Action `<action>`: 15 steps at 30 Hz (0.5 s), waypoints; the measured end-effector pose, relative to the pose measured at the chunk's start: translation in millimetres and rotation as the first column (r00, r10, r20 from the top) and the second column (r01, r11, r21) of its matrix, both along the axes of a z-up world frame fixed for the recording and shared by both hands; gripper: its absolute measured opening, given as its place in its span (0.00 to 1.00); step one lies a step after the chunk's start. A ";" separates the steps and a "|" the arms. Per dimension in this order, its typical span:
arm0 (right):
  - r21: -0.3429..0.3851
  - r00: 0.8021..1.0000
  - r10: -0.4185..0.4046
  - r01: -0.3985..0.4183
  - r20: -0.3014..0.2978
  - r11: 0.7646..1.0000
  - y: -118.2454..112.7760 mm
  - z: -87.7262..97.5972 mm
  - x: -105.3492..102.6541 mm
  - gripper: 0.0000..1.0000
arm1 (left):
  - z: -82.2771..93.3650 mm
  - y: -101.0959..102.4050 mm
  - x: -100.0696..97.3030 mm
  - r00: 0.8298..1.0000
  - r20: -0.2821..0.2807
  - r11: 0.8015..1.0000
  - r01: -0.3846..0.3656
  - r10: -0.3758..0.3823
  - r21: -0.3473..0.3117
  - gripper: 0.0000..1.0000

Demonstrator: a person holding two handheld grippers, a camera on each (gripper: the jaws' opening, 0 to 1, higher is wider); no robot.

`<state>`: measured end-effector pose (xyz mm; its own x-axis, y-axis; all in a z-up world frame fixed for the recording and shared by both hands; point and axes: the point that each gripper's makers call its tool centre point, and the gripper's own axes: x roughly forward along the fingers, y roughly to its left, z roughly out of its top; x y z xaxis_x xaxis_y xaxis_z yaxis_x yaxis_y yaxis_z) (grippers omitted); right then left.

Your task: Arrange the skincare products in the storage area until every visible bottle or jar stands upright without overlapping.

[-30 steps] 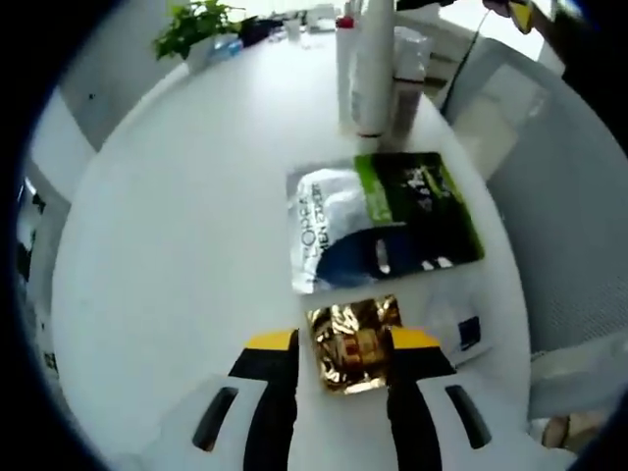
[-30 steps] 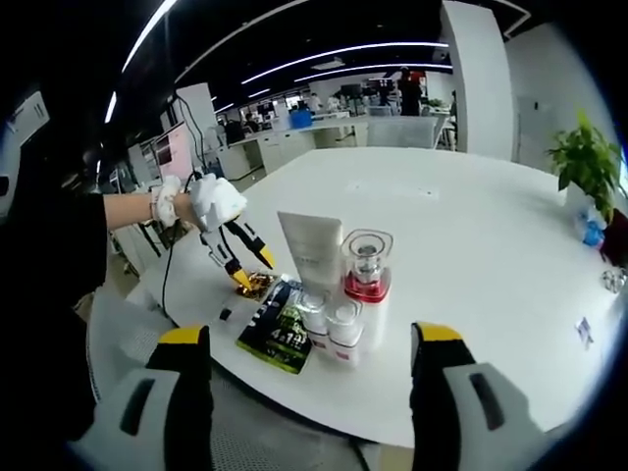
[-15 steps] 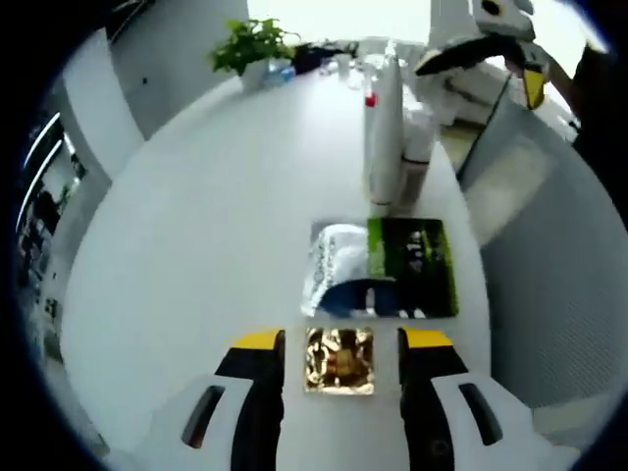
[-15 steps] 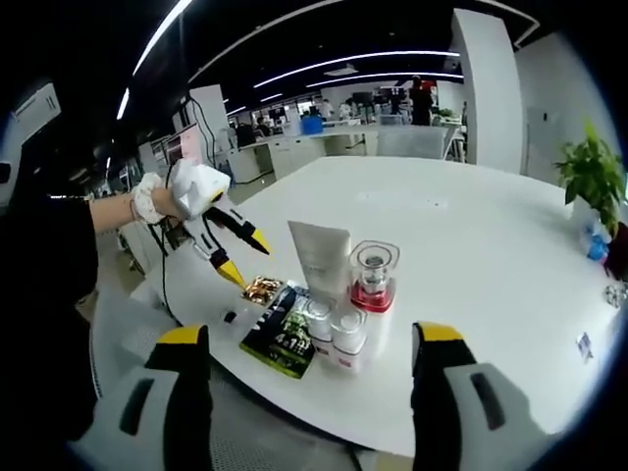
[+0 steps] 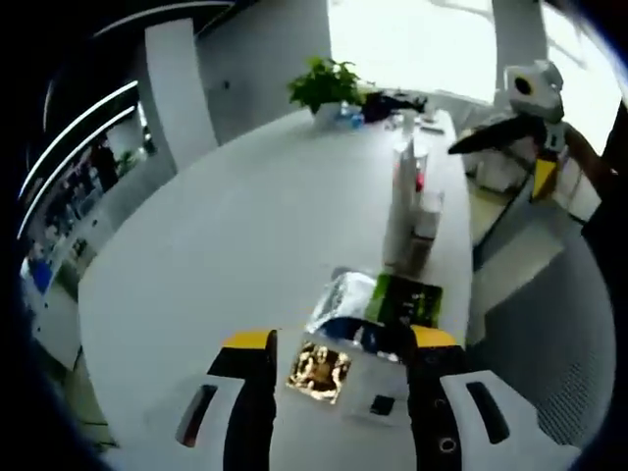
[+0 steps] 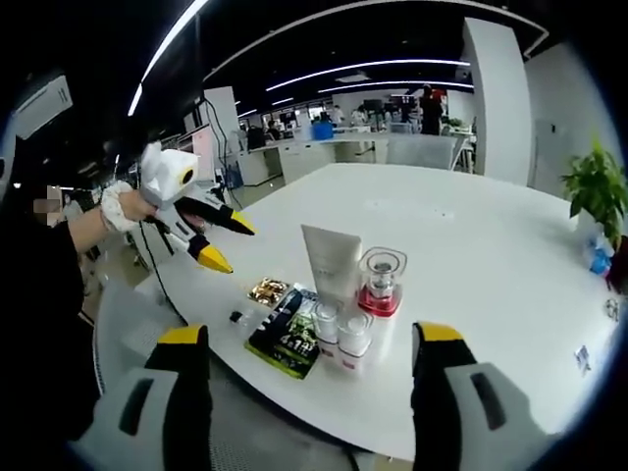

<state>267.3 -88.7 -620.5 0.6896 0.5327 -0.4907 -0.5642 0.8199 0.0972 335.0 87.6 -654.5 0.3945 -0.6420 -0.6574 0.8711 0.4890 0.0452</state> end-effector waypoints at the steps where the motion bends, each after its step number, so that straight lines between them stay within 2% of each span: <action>1: -0.003 1.000 0.004 -0.004 0.001 1.000 -0.2 0.4 -0.5 0.87 | 1.8 0.0 -4.7 1.000 0.002 1.000 0.003 -0.003 -0.011 0.53; 4: 0.010 1.000 0.004 -0.004 0.001 1.000 -0.3 2.2 -0.9 0.89 | 7.9 4.4 -15.1 0.999 0.013 0.998 -0.047 0.048 -0.032 0.56; 9: -0.007 1.000 0.030 -0.030 0.010 1.000 1.1 4.5 -5.1 0.91 | 20.3 16.1 -29.8 0.987 0.053 0.987 -0.146 0.150 -0.074 0.68; 13: -0.017 0.999 0.041 -0.041 0.018 0.999 2.2 6.7 -9.9 0.93 | 28.8 26.1 -44.1 0.975 0.044 0.970 -0.211 0.217 -0.119 0.75; 15: -0.016 0.999 0.034 -0.033 0.034 0.999 1.4 9.5 -10.7 0.94 | 34.5 33.2 -47.6 0.964 0.059 0.958 -0.248 0.259 -0.146 0.80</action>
